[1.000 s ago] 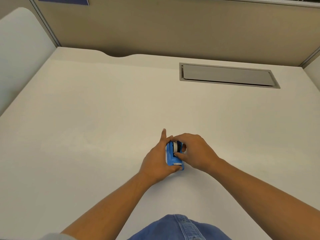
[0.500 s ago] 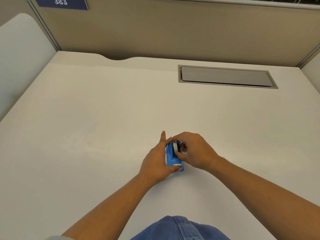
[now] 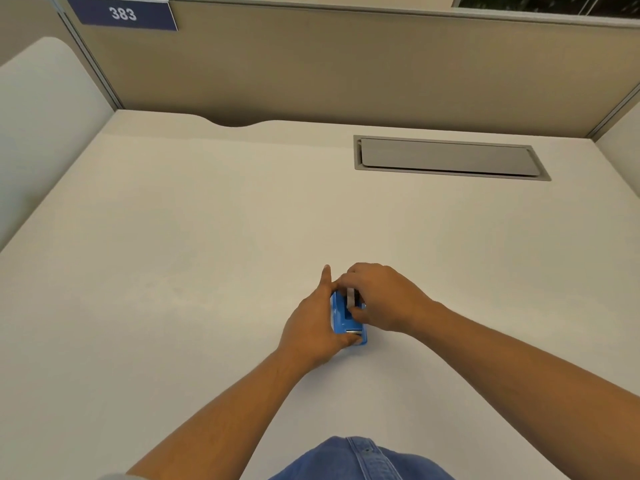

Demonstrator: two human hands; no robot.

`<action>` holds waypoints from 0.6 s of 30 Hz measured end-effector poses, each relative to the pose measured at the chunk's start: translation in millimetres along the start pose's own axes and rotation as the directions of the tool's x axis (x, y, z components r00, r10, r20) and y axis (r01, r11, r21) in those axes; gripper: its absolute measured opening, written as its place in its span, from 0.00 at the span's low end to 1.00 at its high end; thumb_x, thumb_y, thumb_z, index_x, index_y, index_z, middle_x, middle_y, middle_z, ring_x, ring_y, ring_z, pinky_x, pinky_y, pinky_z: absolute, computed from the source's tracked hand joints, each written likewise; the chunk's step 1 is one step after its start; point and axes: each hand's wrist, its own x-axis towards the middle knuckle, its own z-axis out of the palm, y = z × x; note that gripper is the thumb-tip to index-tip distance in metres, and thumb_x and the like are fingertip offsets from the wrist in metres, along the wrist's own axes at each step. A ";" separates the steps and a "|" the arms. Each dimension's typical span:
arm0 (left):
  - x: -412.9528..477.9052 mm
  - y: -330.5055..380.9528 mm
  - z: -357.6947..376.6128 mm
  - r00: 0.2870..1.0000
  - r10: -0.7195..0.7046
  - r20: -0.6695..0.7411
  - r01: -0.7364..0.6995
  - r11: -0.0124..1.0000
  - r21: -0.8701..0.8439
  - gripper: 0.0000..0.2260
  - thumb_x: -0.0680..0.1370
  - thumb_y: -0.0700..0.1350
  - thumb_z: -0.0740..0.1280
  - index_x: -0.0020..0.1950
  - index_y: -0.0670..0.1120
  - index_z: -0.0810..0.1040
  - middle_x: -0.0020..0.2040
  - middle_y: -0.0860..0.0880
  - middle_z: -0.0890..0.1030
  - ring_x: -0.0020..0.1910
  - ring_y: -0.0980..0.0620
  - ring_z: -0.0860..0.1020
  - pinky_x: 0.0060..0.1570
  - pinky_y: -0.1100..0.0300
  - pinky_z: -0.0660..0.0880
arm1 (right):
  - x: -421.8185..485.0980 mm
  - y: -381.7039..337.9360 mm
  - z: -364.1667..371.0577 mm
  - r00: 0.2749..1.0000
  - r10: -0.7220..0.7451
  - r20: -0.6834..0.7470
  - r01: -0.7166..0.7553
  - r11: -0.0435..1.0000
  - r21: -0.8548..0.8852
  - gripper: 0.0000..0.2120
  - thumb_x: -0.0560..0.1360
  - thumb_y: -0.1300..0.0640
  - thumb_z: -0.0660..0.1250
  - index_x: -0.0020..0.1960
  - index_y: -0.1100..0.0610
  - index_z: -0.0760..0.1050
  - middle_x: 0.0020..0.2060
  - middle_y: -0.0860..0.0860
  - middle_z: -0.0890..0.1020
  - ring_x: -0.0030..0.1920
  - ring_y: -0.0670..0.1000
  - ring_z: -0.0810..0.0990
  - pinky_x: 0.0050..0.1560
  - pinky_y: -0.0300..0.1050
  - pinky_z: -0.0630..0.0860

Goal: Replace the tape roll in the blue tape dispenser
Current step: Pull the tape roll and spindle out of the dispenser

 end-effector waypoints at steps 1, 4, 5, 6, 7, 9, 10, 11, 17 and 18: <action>0.2 0.4 -0.1 1.000 -0.004 0.001 0.004 1.000 0.001 0.54 0.67 0.53 0.79 0.78 0.52 0.42 0.69 0.55 0.74 0.65 0.51 0.74 0.54 0.65 0.66 | -0.1 -1.5 -2.7 1.000 -0.004 -0.018 0.004 1.000 0.006 0.13 0.69 0.58 0.71 0.53 0.49 0.78 0.45 0.48 0.79 0.43 0.51 0.78 0.44 0.47 0.79; 1.0 -0.1 -1.2 1.000 -0.012 0.005 0.012 1.000 -0.012 0.55 0.66 0.53 0.79 0.78 0.53 0.42 0.68 0.56 0.75 0.64 0.52 0.75 0.53 0.64 0.67 | -0.7 -5.4 -12.4 0.997 -0.008 -0.078 0.011 0.999 0.041 0.10 0.67 0.57 0.72 0.47 0.50 0.77 0.41 0.48 0.79 0.41 0.51 0.76 0.42 0.47 0.78; 1.3 -0.2 -1.8 1.000 -0.011 0.008 0.011 1.000 -0.016 0.55 0.65 0.52 0.79 0.78 0.53 0.43 0.68 0.57 0.75 0.63 0.53 0.75 0.52 0.64 0.67 | -2.0 -6.0 -15.1 0.997 -0.002 -0.083 0.007 0.998 0.054 0.09 0.67 0.57 0.72 0.46 0.50 0.77 0.41 0.48 0.79 0.41 0.51 0.76 0.41 0.47 0.77; 1.8 0.1 -2.5 1.000 -0.008 0.013 0.008 1.000 -0.018 0.55 0.65 0.52 0.80 0.78 0.54 0.43 0.68 0.57 0.75 0.63 0.53 0.75 0.52 0.64 0.67 | -4.1 -6.4 -16.9 0.997 0.002 -0.080 0.003 0.998 0.064 0.09 0.67 0.58 0.71 0.46 0.50 0.76 0.40 0.48 0.79 0.40 0.50 0.75 0.41 0.46 0.77; 1.7 0.6 -3.9 1.000 -0.002 0.021 0.003 1.000 -0.017 0.55 0.64 0.52 0.80 0.78 0.55 0.44 0.68 0.58 0.75 0.64 0.53 0.75 0.51 0.64 0.67 | -7.1 -6.5 -17.6 0.997 0.006 -0.073 -0.001 0.998 0.070 0.09 0.67 0.58 0.71 0.46 0.50 0.76 0.40 0.48 0.79 0.40 0.50 0.75 0.41 0.46 0.77; -0.5 2.2 -8.0 0.999 0.009 0.053 -0.008 1.000 -0.020 0.54 0.63 0.53 0.80 0.78 0.56 0.47 0.68 0.59 0.73 0.65 0.54 0.73 0.51 0.66 0.66 | -15.8 -6.0 -17.1 0.998 0.012 -0.063 -0.006 0.997 0.083 0.09 0.68 0.58 0.71 0.46 0.49 0.76 0.40 0.47 0.78 0.39 0.49 0.75 0.41 0.47 0.77; -3.8 3.6 -10.9 0.998 0.012 0.063 -0.010 1.000 -0.027 0.53 0.62 0.55 0.80 0.77 0.57 0.49 0.68 0.61 0.71 0.66 0.55 0.72 0.52 0.69 0.65 | -20.9 -5.3 -16.6 0.998 0.014 -0.062 -0.008 0.996 0.094 0.09 0.68 0.58 0.71 0.46 0.48 0.75 0.39 0.46 0.78 0.39 0.49 0.75 0.41 0.47 0.78; -8.3 5.3 -13.9 0.998 0.015 0.057 -0.012 0.999 -0.037 0.52 0.61 0.58 0.80 0.77 0.57 0.52 0.68 0.62 0.70 0.67 0.56 0.70 0.54 0.70 0.65 | -26.5 -4.8 -16.3 0.998 0.016 -0.064 -0.009 0.994 0.107 0.09 0.69 0.58 0.71 0.45 0.47 0.74 0.39 0.46 0.77 0.38 0.48 0.74 0.41 0.47 0.77; -40.8 21.3 -21.2 1.000 -0.016 0.004 0.016 0.963 -0.270 0.26 0.70 0.56 0.75 0.66 0.51 0.76 0.62 0.54 0.81 0.57 0.59 0.80 0.59 0.57 0.78 | -58.5 -12.0 -18.0 0.996 -0.004 -0.093 0.024 0.976 0.218 0.10 0.68 0.57 0.71 0.44 0.45 0.74 0.39 0.43 0.77 0.37 0.43 0.74 0.40 0.44 0.77; -45.7 25.6 -20.6 1.000 -0.027 0.015 0.030 0.951 -0.309 0.21 0.72 0.53 0.75 0.63 0.51 0.79 0.57 0.53 0.84 0.53 0.59 0.82 0.57 0.56 0.79 | -63.2 -14.3 -18.0 0.995 -0.010 -0.104 0.035 0.971 0.235 0.10 0.68 0.56 0.71 0.46 0.45 0.75 0.40 0.44 0.78 0.37 0.43 0.75 0.40 0.44 0.77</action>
